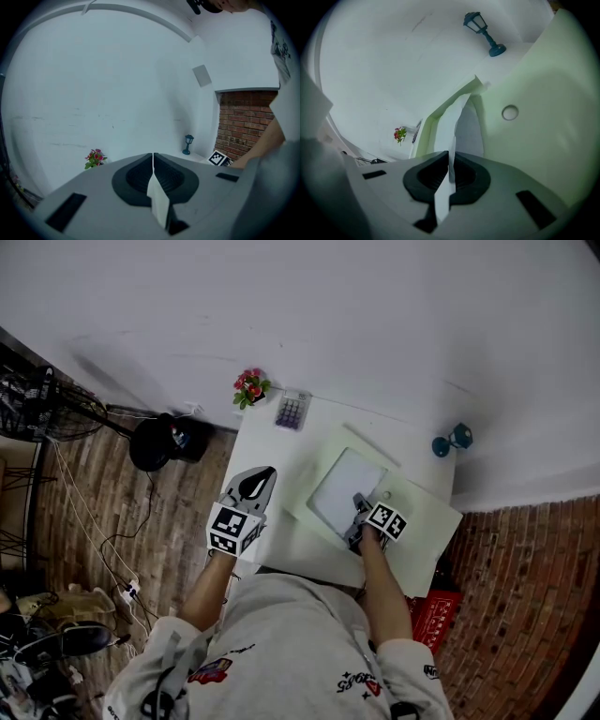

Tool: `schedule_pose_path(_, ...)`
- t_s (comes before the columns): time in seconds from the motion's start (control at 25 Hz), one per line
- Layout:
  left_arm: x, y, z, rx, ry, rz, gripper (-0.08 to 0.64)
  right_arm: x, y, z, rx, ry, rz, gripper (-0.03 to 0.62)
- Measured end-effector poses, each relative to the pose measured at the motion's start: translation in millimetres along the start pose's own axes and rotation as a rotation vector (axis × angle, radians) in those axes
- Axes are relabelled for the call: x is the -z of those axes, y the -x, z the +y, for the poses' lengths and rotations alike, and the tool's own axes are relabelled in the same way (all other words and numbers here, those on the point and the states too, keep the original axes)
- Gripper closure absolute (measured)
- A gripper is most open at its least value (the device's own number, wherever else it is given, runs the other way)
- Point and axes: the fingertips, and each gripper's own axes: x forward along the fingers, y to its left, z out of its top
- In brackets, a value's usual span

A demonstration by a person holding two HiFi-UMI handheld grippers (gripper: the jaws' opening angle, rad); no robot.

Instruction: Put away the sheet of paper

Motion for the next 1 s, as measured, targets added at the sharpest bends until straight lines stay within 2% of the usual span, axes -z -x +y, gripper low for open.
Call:
schedule_pose_path(0.2, 1.9, 0.5, 1.3, -0.001, 0.001, 0.015, 0.534, 0.5, -7.0, 2.9, 0.007, 0.001, 0.015, 0.577)
schedule_pose_path(0.36, 3.7, -0.4, 1.8, 0.000, 0.002, 0.013, 0.534, 3.9, -10.1, 3.3, 0.024, 0.045, 0.029, 0.572)
schedule_pose_path(0.6, 4.5, -0.9, 0.8, 0.006, 0.003, 0.021, 0.534, 2.6, -4.6, -2.2, 0.075, 0.131, 0.048, 0.507)
schedule_pose_path(0.72, 1.9, -3.3, -1.5, 0.013, -0.001, 0.003, 0.534, 2.7, 0.7, -6.4, 0.092, 0.140, 0.056, 0.483)
schedule_pose_path(1.0, 0.5, -6.5, -11.5, 0.037, -0.004, 0.013, 0.534, 7.1, 19.0, -22.6, 0.134, 0.173, 0.074, 0.471)
